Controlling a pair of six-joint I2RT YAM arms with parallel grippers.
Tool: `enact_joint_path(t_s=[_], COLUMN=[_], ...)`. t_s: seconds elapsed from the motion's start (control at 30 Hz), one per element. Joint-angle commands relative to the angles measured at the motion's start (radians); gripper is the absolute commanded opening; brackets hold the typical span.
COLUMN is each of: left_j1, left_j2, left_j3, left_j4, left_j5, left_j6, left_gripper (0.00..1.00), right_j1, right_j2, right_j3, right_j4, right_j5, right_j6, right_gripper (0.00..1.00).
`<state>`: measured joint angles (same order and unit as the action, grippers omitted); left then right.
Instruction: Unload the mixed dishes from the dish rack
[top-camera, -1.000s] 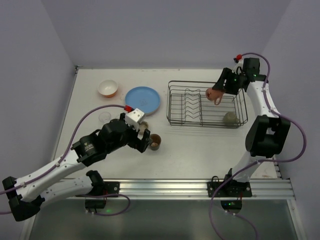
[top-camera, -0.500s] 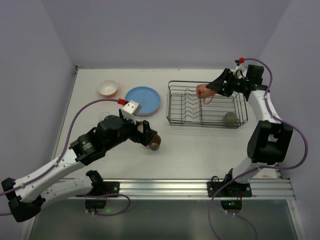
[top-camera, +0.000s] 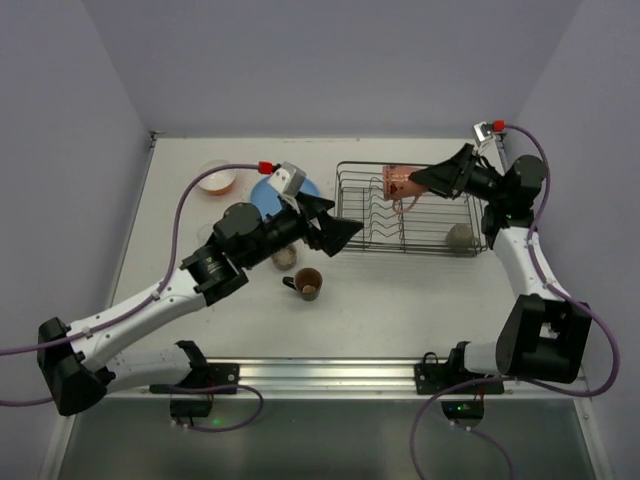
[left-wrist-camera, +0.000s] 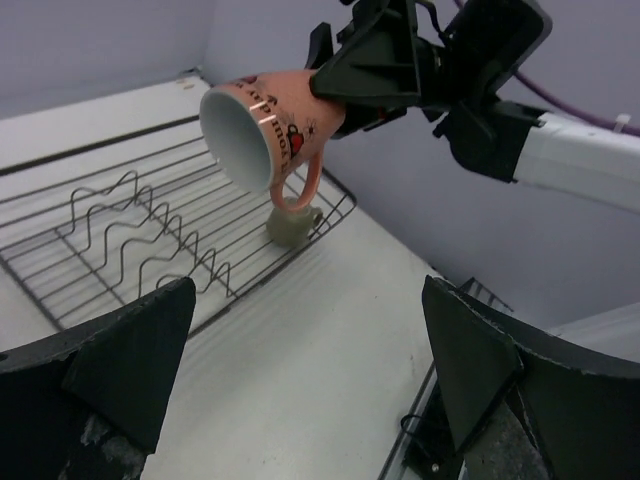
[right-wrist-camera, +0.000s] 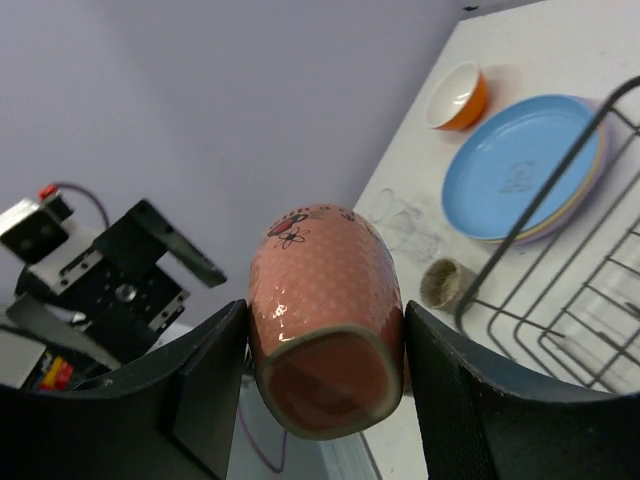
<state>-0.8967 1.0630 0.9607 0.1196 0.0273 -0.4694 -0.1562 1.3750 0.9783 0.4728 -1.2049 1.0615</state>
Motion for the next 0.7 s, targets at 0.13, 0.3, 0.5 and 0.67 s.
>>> enact_joint_path(t_s=[0.13, 0.3, 0.5, 0.67], left_j1=[0.035, 0.035, 0.035, 0.035], left_j2=[0.167, 0.227, 0.282, 0.278], left_j3=[0.148, 0.191, 0.194, 0.170], left_j4=[0.350, 0.417, 0.428, 0.427], left_j5=[0.249, 0.316, 0.324, 0.298], left_j6=[-0.017, -0.087, -0.164, -0.176], left_gripper=[1.00, 0.95, 0.90, 0.91], right_j1=[0.027, 0.041, 0.041, 0.040], right_j2=[-0.082, -0.096, -0.100, -0.097], right_j3=[-0.108, -0.122, -0.099, -0.087], right_j4=[0.788, 0.790, 0.790, 0.790], right_j5=[-0.090, -0.102, -0.105, -0.107], right_j6=[0.598, 0.600, 0.606, 0.604], right_gripper=[0.00, 0.00, 0.00, 0.00])
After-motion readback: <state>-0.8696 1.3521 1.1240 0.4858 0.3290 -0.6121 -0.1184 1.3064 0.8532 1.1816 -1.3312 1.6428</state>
